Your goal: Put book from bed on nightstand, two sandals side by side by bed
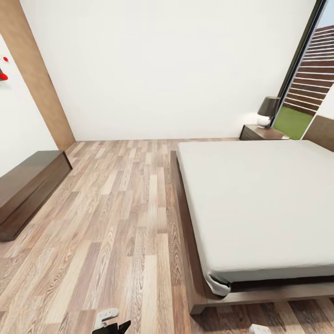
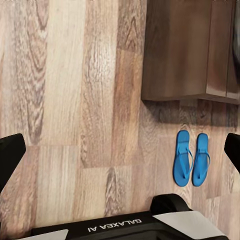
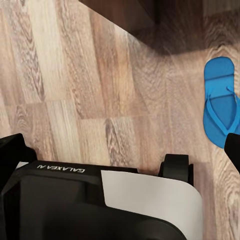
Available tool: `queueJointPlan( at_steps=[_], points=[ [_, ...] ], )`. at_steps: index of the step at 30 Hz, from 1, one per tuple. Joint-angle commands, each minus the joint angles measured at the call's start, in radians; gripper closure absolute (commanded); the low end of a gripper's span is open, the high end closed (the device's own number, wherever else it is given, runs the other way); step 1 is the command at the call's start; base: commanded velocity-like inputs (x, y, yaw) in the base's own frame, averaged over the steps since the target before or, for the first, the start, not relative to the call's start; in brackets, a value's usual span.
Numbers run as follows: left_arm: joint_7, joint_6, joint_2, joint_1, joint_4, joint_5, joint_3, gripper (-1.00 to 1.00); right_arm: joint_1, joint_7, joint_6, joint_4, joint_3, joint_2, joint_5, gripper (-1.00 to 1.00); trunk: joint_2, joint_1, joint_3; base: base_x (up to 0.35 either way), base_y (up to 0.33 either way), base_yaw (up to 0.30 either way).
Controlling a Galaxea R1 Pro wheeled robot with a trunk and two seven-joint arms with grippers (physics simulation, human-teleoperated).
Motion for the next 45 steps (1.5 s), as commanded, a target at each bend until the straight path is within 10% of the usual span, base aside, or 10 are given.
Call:
queueJointPlan(
  at_steps=[1, 45],
  points=[
    [-0.006, 0.009, 0.000, 0.000, 0.000, 0.009, 0.004, -1.00, 0.000, 0.004, 0.004, 0.000, -0.001, 0.000, -0.008, -1.00, 0.000, 0.000, 0.001, 0.000, 0.000, 0.000],
    [-0.008, 0.008, -0.002, 0.000, -0.001, 0.007, 0.002, -1.00, 0.000, 0.006, 0.004, 0.001, -0.001, 0.000, -0.004, -1.00, 0.000, 0.000, 0.071, 0.000, 0.000, -0.042]
  ],
)
